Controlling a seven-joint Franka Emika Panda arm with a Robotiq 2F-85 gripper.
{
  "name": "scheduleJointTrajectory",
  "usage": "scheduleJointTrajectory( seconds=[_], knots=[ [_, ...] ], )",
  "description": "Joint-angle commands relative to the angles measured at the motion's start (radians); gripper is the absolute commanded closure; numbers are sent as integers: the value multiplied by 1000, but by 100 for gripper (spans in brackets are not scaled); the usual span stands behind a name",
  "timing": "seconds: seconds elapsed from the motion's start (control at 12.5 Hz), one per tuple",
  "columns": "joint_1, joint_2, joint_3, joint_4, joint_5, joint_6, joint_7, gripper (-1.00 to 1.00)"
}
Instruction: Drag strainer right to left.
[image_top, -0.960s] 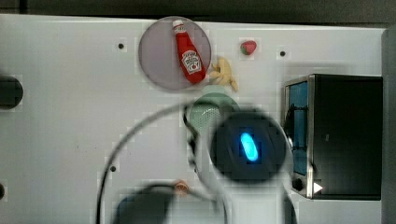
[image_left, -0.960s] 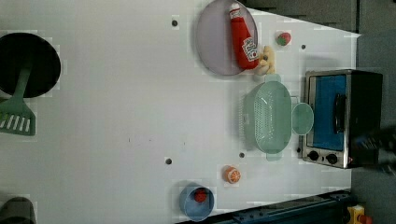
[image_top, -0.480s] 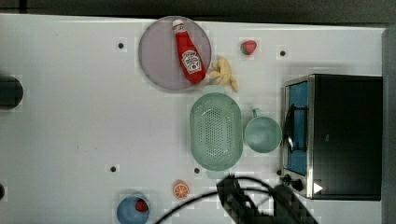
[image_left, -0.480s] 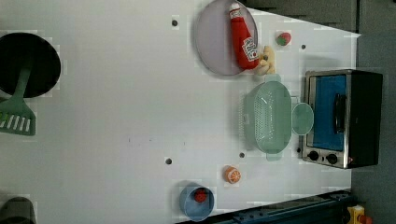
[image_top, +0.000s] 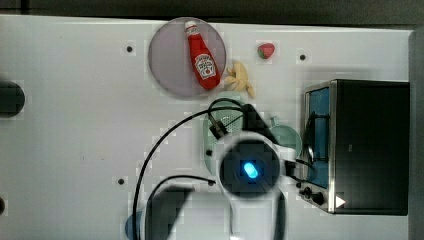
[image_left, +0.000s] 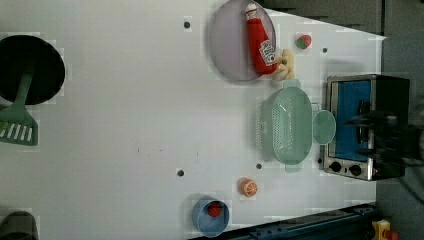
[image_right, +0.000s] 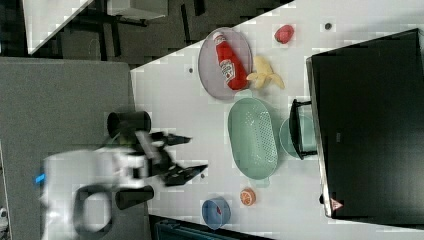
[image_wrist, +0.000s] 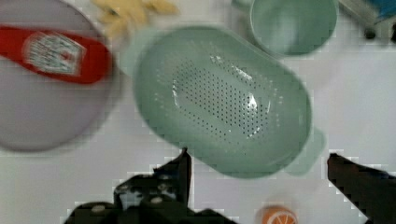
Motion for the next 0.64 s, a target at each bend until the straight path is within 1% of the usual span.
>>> scheduleJointTrajectory(
  seconds=[0.08, 0.4, 0.64],
  knots=[
    [5, 99, -16, -33, -10, 90, 242, -100],
    [12, 328, -13, -33, -10, 337, 393, -100],
    [25, 462, -4, -34, -10, 517, 509, -100]
  ],
)
